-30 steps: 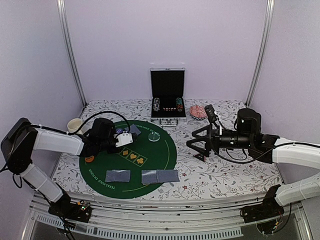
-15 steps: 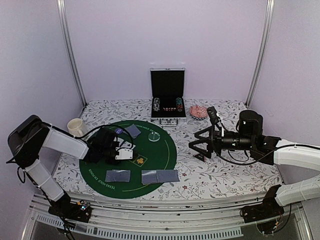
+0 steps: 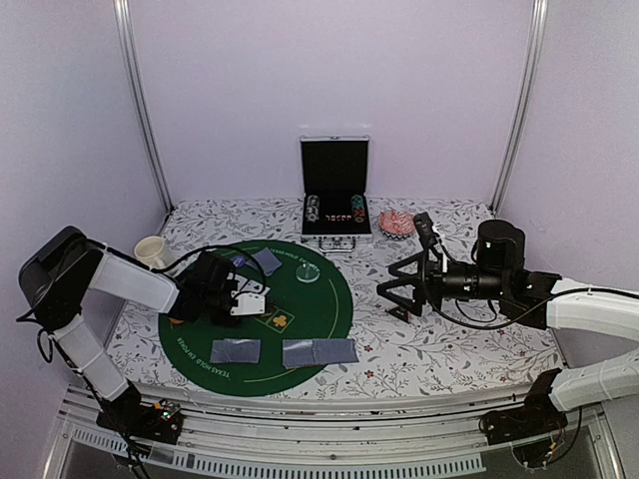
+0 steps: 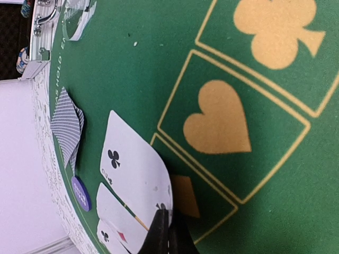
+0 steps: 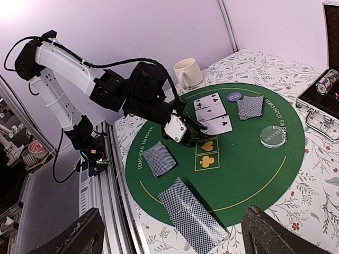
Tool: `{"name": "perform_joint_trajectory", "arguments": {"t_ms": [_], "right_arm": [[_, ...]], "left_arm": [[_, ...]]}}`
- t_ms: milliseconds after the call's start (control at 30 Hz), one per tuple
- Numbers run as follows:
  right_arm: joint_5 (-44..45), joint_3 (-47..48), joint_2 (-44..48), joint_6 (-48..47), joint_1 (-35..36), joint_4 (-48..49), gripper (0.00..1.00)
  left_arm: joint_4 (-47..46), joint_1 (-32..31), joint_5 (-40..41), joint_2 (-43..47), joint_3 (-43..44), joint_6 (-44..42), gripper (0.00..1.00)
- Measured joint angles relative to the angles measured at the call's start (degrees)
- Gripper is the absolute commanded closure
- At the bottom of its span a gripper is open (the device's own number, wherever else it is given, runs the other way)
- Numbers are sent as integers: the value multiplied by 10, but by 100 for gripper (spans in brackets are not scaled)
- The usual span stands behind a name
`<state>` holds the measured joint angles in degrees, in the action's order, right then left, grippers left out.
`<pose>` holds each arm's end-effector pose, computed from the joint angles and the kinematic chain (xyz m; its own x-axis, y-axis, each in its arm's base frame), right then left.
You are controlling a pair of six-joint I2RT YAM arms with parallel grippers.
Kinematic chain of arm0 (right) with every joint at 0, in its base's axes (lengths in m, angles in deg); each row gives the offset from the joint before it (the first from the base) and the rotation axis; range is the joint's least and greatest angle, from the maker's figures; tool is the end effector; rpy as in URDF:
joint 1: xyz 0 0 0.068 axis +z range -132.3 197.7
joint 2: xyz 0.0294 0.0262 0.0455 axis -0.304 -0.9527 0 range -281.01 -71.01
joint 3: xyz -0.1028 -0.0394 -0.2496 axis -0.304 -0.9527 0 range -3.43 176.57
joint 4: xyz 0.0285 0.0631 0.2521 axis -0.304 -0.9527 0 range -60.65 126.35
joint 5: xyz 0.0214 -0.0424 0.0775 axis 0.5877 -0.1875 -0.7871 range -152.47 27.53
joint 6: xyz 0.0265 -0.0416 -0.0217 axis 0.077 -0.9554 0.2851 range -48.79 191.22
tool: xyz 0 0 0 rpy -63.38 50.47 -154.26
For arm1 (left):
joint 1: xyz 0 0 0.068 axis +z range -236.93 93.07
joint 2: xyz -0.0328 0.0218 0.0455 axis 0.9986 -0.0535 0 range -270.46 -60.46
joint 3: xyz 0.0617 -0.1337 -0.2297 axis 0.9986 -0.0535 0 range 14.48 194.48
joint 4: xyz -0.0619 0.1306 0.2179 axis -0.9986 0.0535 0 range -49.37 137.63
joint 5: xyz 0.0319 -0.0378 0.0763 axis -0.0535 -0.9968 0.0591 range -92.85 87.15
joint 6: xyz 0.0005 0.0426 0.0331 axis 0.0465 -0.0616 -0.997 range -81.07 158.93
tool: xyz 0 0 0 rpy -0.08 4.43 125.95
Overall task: Distribute texas hold em gaming equipment
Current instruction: Flop the poker card into the community card area.
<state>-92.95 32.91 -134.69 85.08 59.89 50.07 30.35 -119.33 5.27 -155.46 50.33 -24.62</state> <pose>0.1731 0.1812 0.2662 -0.3956 -0.0798 -0.9150 -0.8747 0.3365 0.3488 0.2494 -0.1522 0.1146 0.1214 0.9727 -0.1976 0.7707 0.0331 0.6363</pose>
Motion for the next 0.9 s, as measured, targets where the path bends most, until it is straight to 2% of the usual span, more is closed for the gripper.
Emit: {"name": "perform_joint_trajectory", "arguments": {"t_ms": [333,367,467,600,900], "right_arm": [[2,0,2,0,-1,-5,8],[3,0,3,0,-2,-5,8],[5,0,3,0,-2,-8,8],[15,0,3,0,-2,-20,8],[24,0,15,0,-2,-42,7]], "left_arm": [[5,12,-13,2,0,3,100],[6,12,-14,2,1,4,98],[10,13,-16,2,2,5,76],[27,17,-30,12,12,18,60],[84,19,-56,28,30,27,42]]}}
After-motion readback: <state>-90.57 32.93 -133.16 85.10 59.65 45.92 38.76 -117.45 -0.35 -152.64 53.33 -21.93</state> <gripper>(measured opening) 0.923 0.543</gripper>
